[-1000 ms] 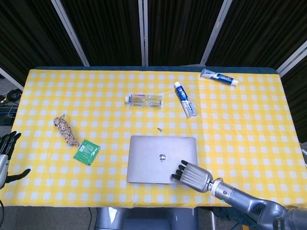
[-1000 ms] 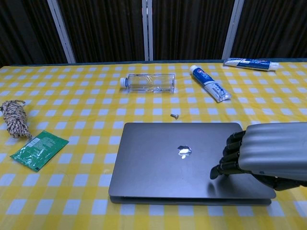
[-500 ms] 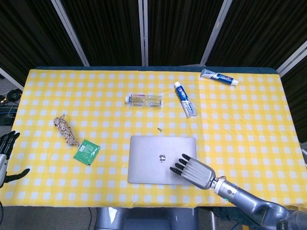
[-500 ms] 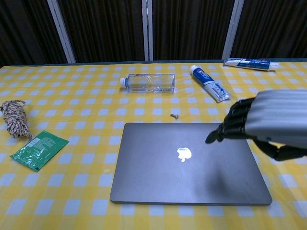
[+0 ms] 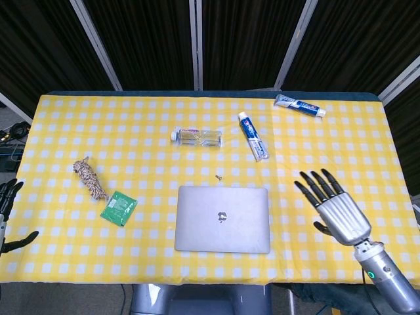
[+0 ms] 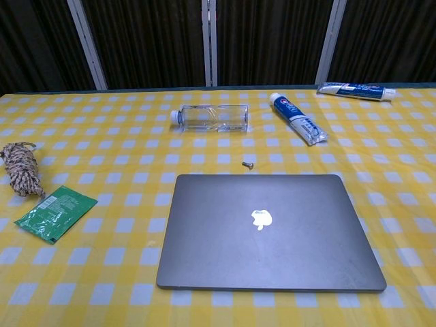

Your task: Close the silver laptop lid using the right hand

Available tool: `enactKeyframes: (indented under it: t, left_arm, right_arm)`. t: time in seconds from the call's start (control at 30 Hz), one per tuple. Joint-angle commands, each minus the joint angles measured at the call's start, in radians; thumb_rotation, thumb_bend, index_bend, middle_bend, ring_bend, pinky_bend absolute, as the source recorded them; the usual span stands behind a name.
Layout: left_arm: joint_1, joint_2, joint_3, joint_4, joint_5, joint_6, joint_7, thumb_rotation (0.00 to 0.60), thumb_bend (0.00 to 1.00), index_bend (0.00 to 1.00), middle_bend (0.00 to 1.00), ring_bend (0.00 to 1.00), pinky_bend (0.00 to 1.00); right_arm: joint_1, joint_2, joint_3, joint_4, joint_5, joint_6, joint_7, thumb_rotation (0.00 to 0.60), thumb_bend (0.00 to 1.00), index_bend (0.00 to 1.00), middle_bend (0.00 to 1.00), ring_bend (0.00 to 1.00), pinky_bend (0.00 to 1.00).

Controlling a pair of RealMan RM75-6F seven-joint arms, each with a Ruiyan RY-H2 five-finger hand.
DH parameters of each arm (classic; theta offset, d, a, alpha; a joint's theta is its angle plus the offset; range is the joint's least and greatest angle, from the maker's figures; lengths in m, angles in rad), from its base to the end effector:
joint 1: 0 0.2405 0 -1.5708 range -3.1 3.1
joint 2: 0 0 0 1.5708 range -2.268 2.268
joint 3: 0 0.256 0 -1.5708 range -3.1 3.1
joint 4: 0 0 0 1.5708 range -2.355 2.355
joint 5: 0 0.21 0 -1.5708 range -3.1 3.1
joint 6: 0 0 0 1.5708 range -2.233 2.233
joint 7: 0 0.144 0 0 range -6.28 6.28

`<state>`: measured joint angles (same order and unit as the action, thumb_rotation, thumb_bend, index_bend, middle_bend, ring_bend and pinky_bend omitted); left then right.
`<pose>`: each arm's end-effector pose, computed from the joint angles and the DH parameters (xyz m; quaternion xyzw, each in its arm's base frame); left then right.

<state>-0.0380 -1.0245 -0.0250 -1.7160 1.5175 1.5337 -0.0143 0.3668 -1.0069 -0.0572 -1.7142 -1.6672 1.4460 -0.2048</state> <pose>-0.3021 0.1606 0.1814 -0.5816 -0.3972 -0.3930 0.5912 -0.2346 -0.2286 0.1571 0.7434 -0.2178 0.3869 0.5002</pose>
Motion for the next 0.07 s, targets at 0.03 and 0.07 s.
enactKeyframes:
  t: [0.03, 0.07]
  left_arm:
    - [0.007, -0.004, 0.006, 0.005, 0.011, 0.009, -0.003, 0.6, 0.0, 0.0, 0.0, 0.0, 0.0]
    - [0.008, -0.005, 0.008, 0.006, 0.013, 0.01, -0.002, 0.6, 0.0, 0.0, 0.0, 0.0, 0.0]
  right_arm:
    - [-0.107, -0.035, -0.004, 0.03, 0.068, 0.1, 0.112, 0.6, 0.0, 0.0, 0.0, 0.0, 0.0]
    - [-0.12, -0.042, -0.004, 0.036, 0.073, 0.112, 0.124, 0.6, 0.0, 0.0, 0.0, 0.0, 0.0]
